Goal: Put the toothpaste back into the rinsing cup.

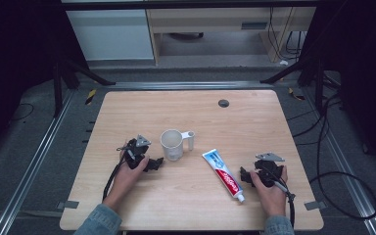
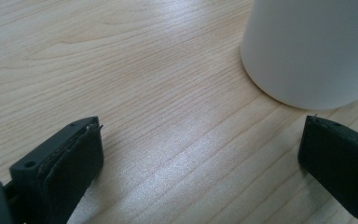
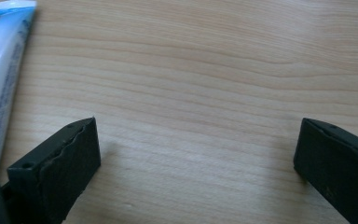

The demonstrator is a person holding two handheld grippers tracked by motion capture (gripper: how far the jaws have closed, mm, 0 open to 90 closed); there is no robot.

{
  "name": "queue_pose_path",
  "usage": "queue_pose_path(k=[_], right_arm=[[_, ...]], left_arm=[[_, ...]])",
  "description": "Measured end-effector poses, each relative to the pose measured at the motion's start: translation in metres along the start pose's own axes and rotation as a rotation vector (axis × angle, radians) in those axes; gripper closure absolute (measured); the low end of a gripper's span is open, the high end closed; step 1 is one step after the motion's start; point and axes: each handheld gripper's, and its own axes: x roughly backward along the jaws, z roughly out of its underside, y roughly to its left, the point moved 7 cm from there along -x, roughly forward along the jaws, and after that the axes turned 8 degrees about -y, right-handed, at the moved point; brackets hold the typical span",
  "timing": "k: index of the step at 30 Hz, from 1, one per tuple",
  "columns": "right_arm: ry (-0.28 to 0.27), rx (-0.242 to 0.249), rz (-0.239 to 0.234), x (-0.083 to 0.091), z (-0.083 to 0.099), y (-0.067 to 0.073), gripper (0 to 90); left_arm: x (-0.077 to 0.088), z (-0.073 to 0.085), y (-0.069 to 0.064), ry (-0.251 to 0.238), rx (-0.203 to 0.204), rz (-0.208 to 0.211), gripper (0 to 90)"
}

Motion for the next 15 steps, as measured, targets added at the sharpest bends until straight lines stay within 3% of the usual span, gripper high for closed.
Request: queue_pose_path(k=[7, 9, 10, 15], right_arm=[[-0.001, 0.006, -0.010, -0.001, -0.001, 0.001, 0.8], [0.009, 0.010, -0.011, -0.001, -0.004, 0.002, 9.1], [0.009, 0.010, -0.011, -0.001, -0.004, 0.002, 9.1], [0.045, 0.075, -0.016, 0.014, -0.023, 0.011, 10.4]], left_arm=[[0.000, 0.000, 0.000, 0.000, 0.000, 0.001, 0.0], [0.000, 0.000, 0.000, 0.000, -0.001, 0.002, 0.0], [0.000, 0.000, 0.000, 0.000, -0.001, 0.002, 0.0], [0.000, 0.000, 0.000, 0.000, -0.002, 0.003, 0.0]])
